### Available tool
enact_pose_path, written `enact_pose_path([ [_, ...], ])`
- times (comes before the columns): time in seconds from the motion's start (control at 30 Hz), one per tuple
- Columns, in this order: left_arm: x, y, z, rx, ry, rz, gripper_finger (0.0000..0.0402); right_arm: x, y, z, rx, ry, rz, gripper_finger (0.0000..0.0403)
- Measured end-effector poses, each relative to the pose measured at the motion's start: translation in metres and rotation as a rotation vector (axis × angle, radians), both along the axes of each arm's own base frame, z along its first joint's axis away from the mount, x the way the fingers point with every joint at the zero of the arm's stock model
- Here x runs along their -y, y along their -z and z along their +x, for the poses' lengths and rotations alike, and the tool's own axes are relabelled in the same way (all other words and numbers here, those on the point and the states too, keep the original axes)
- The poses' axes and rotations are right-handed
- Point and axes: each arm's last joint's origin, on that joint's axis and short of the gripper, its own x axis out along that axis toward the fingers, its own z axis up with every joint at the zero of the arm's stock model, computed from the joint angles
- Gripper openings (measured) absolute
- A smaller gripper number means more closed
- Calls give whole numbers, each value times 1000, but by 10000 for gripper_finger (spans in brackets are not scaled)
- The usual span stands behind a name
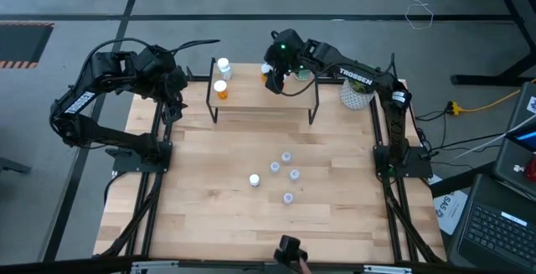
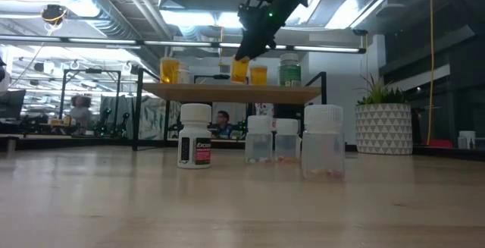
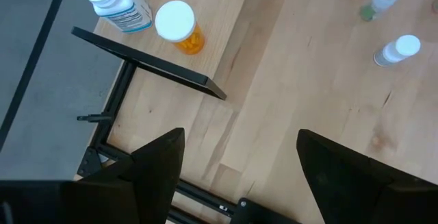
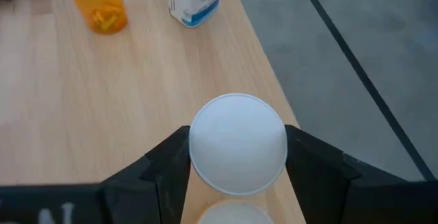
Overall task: Pick and place medicine bottles onto shelf by color
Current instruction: Put the orange medicine bottle on the shelf
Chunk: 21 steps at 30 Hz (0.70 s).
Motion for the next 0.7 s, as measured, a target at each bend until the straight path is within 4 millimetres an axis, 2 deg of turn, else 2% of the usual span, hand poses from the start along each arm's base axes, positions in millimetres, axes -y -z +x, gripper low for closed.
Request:
enact_pose_path([
  [0.17, 0, 0, 0, 0, 0, 0, 279, 6, 0, -1, 13, 13, -7, 209],
  [0.37, 0, 0, 0, -1, 0, 0, 279, 5, 13, 6, -5, -23, 34, 209],
  [0.7, 0, 0, 0, -1, 0, 0, 279, 4, 14, 8, 1, -27, 35, 209],
])
